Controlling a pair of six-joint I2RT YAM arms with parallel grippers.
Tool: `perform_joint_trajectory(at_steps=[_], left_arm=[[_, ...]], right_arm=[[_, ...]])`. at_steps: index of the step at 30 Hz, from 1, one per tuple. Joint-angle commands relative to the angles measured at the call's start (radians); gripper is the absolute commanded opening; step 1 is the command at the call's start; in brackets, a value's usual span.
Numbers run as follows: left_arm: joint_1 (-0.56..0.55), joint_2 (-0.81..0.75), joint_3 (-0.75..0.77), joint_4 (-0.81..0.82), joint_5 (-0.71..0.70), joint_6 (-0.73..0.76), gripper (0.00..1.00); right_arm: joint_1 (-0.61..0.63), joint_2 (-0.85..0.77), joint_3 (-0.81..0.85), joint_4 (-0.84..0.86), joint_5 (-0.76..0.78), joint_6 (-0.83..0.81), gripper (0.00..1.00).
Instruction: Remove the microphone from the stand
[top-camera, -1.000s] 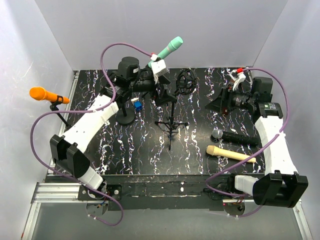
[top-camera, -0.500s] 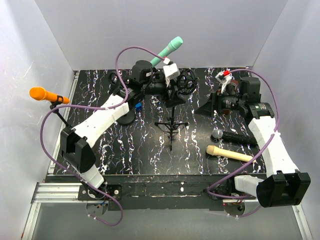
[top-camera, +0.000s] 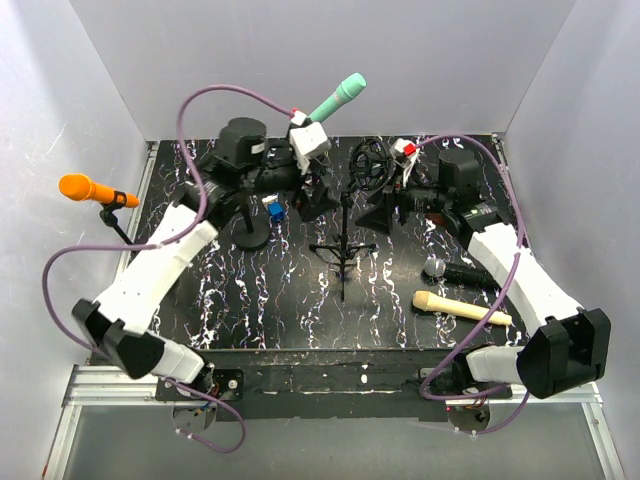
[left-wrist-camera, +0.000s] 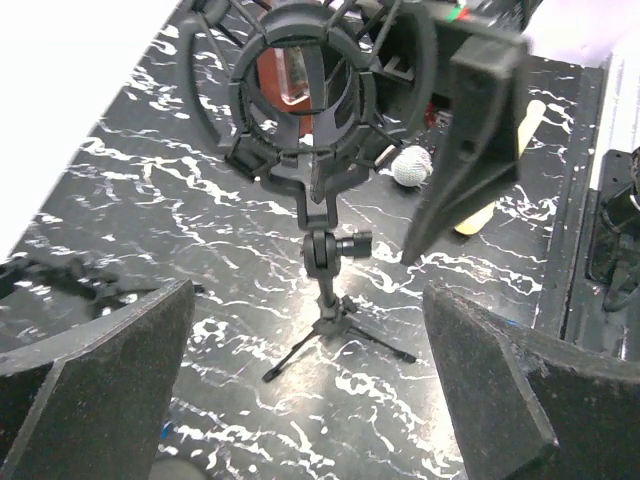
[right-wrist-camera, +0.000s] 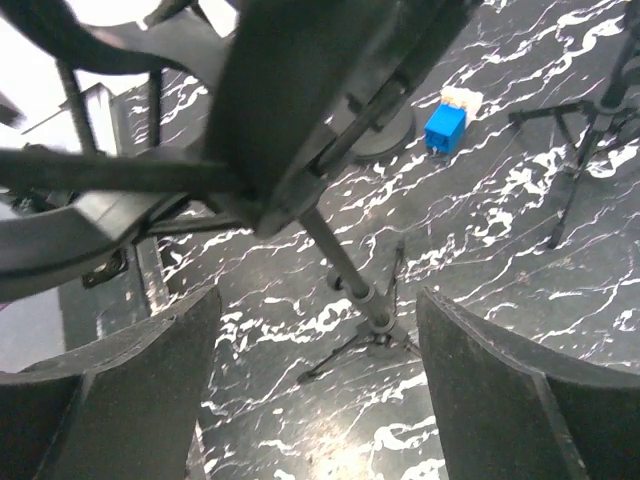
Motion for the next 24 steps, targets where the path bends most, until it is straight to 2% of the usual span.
perform_joint_trajectory(at_steps=[1,3,8,13,20,24], left_arm=[[0.007,-0.108,-0.021,-0.114,-0.099,0.053,0.98],[0.007,-0.125,-0.027,-0.154,-0.120,0.088,0.98],[0.012,-0.147,-0.013,-0.262,-0.182,0.194,0.98],[0.023,-0.149,0.009,-0.320,-0.199,0.225,0.98],[0.029,-0.129,0.036,-0.340,-0.212,0.240,0.98],[0.032,-0.136,0.010,-0.329,-0.209,0.229,0.98]], right_arm=[[0.037,-0.001,-0.093,0.304,0.080,0.090,0.83],[0.066,-0.012,-0.153,0.442,0.111,0.103,0.81],[0.106,-0.020,-0.248,0.631,0.219,0.090,0.80],[0.135,0.002,-0.263,0.718,0.232,0.100,0.78],[0.186,0.020,-0.279,0.743,0.229,0.086,0.73],[0.214,0.030,-0.282,0.740,0.273,0.074,0.64]])
